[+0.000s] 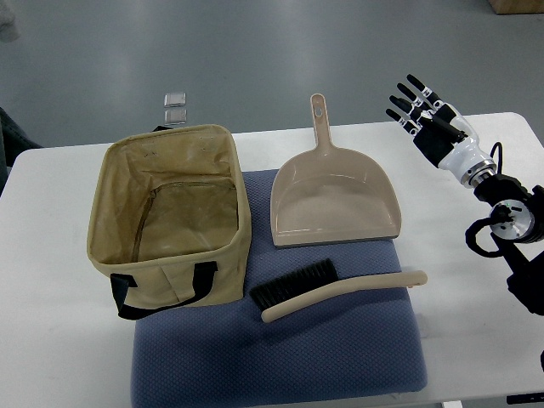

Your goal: Put pink broom in yellow bag with right hand

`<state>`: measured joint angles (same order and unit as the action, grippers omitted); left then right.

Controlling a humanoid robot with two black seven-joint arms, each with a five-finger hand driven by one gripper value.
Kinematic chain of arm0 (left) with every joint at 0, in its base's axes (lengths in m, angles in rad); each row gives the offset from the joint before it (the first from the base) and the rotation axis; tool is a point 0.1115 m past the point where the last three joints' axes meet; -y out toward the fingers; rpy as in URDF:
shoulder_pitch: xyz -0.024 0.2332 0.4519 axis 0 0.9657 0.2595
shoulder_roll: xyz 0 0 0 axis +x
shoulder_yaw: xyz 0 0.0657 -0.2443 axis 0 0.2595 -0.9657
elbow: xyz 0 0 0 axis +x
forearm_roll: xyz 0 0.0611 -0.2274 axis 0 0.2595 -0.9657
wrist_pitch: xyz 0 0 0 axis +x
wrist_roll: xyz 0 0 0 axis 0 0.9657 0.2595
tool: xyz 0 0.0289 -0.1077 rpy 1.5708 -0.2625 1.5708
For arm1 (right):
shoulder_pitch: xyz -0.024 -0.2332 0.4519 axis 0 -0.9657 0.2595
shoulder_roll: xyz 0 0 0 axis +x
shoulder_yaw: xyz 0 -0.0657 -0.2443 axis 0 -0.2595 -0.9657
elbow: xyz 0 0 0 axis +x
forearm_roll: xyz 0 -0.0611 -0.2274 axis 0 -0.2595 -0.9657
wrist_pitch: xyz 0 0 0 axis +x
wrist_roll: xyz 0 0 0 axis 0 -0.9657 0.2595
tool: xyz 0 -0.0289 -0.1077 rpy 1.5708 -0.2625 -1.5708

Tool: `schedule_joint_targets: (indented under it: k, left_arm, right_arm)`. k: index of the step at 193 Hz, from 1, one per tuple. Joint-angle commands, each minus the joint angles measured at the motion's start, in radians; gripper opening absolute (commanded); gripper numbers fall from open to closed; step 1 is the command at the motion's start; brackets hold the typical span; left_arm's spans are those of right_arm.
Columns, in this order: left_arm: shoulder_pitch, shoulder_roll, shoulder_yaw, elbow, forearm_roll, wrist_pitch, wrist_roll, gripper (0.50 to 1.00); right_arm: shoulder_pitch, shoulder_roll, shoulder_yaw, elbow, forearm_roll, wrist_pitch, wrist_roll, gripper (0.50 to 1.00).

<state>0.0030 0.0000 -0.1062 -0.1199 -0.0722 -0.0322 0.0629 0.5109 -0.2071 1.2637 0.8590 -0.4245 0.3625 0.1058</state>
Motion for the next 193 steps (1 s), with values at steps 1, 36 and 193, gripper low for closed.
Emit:
schedule_joint_targets:
  k: [1,36,193]
  left_arm:
    - [0.0,0.0,-0.001,-0.003,0.0,0.0,0.0,1.0]
    - [0.0,0.0,0.0,-0.001,0.0,0.0,0.0,1.0]
    - [0.0,0.0,-0.001,-0.001,0.0,0.0,0.0,1.0]
  right_arm:
    - [-0.006,-0.002,0.002,-0.003,0.001,0.003,0.0,0.928]
    - [-0.009,-0.002,0.002,-0.006,0.001,0.003,-0.001,0.928]
    - [0.003,-0.02,0.006,-0.032,0.001,0.001,0.002,0.928]
